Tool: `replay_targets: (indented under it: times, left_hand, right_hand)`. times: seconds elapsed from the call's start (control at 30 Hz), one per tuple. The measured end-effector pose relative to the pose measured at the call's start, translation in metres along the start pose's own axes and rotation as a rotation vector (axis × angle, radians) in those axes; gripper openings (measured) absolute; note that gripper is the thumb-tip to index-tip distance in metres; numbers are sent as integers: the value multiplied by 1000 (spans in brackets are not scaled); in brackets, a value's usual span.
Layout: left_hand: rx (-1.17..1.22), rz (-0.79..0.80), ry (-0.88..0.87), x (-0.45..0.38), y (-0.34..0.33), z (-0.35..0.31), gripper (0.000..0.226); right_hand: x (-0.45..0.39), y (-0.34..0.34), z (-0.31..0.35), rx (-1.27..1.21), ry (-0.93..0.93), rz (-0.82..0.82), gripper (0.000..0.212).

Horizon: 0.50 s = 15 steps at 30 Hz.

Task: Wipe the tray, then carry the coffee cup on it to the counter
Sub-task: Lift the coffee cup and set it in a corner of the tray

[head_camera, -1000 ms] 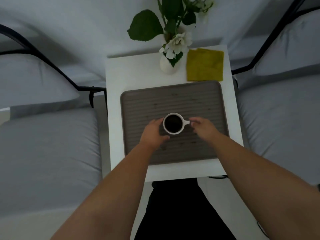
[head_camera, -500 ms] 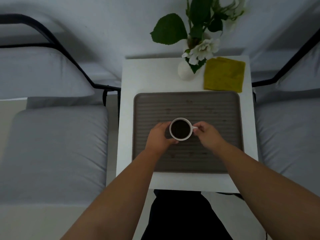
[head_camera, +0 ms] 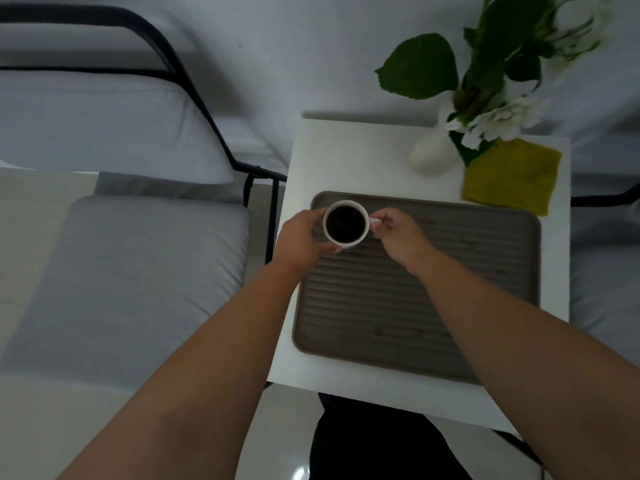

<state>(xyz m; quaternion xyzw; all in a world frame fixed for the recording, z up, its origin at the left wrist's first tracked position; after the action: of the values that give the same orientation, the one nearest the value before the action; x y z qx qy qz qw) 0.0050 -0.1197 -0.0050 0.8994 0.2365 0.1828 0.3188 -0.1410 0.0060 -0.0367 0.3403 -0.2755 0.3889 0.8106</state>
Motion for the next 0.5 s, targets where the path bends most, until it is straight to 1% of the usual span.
replay_targets:
  times: [0.2,0.37,0.5]
  left_hand:
    - [4,30,0,-15,12,19,75]
    - [55,65,42,-13,10,28,75]
    - [88,44,74,-9,4,31,77]
  right_hand:
    - [-18,-16,8,-6,17,-19,5]
    - [-18,-21,3,26,13,-15,5]
    - [-15,-20,1,53,16,3,12]
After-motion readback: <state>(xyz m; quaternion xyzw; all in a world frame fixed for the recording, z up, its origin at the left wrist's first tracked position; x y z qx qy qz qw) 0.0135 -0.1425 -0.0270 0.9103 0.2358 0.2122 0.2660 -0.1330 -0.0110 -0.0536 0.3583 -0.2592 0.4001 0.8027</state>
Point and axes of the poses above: each hand's wrist, its own x-axis away from the middle knuckle, its own y-axis out of the back of the hand, z = x × y, the point moved 1 cm from there along -x, towards the middle knuckle, and after that the axes turned 12 degrees about -y, right-handed, at the moved point
